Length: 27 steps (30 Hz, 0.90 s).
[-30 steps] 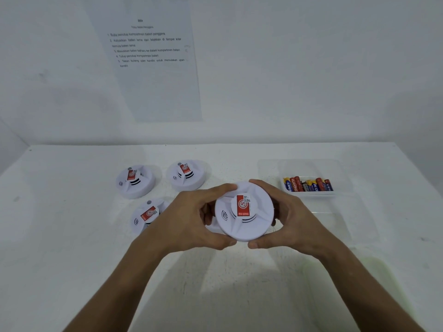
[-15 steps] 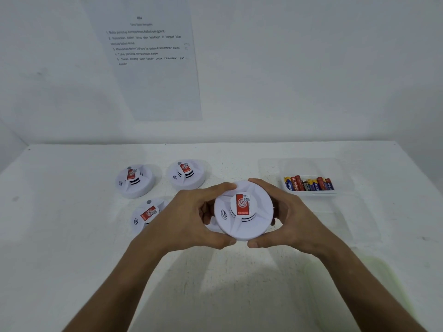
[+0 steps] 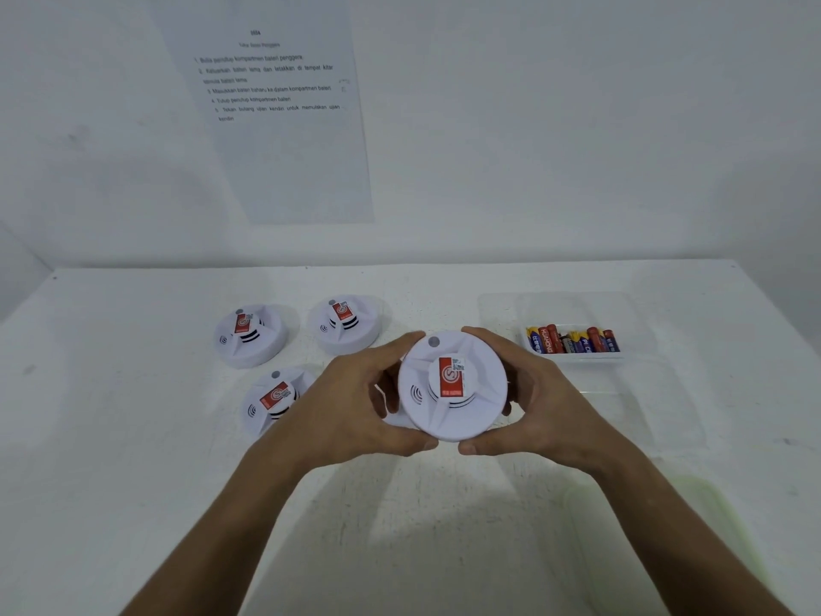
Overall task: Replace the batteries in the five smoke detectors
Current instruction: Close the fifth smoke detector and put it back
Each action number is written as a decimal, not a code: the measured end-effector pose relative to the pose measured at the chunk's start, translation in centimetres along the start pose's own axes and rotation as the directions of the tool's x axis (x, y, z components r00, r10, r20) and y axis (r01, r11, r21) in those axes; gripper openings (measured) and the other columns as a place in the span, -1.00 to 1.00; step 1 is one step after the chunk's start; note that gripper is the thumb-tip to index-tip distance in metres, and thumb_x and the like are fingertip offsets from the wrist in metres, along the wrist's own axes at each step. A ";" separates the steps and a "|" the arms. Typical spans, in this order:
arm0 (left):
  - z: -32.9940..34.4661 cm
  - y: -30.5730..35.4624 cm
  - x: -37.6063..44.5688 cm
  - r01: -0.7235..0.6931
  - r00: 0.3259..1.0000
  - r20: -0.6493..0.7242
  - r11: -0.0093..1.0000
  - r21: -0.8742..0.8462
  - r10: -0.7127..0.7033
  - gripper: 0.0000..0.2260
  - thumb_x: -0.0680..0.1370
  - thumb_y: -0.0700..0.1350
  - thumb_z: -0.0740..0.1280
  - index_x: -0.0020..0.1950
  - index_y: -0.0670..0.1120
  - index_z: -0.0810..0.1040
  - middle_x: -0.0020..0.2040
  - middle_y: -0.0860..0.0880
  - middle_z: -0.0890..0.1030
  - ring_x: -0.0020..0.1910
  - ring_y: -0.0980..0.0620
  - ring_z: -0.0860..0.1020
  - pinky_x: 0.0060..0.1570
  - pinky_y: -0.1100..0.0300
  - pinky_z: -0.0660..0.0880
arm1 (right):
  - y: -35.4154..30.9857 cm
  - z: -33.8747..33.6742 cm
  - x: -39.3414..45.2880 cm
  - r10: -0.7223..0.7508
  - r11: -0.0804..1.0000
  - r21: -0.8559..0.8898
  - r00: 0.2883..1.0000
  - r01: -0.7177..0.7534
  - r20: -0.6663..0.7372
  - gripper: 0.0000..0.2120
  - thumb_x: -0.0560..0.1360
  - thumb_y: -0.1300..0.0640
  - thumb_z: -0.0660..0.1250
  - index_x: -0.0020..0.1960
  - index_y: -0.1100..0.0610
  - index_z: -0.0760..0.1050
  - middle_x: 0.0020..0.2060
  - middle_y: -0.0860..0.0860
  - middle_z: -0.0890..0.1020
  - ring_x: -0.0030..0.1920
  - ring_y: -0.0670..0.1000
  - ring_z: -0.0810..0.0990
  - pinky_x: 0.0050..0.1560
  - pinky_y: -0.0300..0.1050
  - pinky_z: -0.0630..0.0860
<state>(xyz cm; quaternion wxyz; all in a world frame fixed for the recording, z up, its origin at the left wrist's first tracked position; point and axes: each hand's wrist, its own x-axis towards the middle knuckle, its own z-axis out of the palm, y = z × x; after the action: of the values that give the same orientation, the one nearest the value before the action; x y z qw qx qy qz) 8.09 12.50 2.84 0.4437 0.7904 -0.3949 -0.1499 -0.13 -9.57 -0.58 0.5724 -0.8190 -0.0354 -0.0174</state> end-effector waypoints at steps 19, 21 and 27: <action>0.9 -0.7 0.3 0.023 0.999 0.027 0.999 -0.022 -0.023 -0.27 0.32 -0.03 0.59 0.35 0.33 0.29 0.09 0.27 0.57 -0.06 0.13 0.54 -0.16 0.35 0.53 | 0.3 -0.5 -0.2 -0.001 1.000 0.019 0.999 0.001 0.034 -0.08 0.21 0.17 0.68 0.47 -0.06 0.33 0.24 -0.08 0.59 0.14 0.08 0.59 -0.07 0.18 0.61; 1.0 -0.8 0.4 0.027 0.999 0.026 0.999 -0.036 -0.027 -0.26 0.32 -0.03 0.59 0.37 0.29 0.30 0.10 0.26 0.58 -0.04 0.14 0.54 -0.15 0.37 0.51 | 0.3 -0.5 -0.2 0.004 1.000 0.023 0.999 -0.005 0.035 -0.07 0.21 0.17 0.68 0.47 -0.06 0.33 0.24 -0.08 0.59 0.13 0.07 0.59 -0.10 0.10 0.61; 1.1 -1.0 0.5 0.013 1.000 0.013 0.999 -0.051 -0.012 -0.28 0.32 -0.02 0.59 0.35 0.30 0.32 0.10 0.26 0.58 -0.04 0.11 0.55 -0.14 0.37 0.52 | 0.4 -0.5 -0.1 0.004 0.999 0.034 1.000 -0.005 0.029 -0.07 0.20 0.11 0.67 0.46 -0.09 0.32 0.24 -0.14 0.58 0.14 0.06 0.59 -0.10 0.07 0.62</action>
<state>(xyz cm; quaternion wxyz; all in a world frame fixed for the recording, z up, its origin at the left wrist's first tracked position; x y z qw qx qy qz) 8.24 11.71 1.47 0.4603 0.7803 -0.3889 -0.1675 -0.20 -10.14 -0.77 0.5859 -0.8093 -0.0424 -0.0038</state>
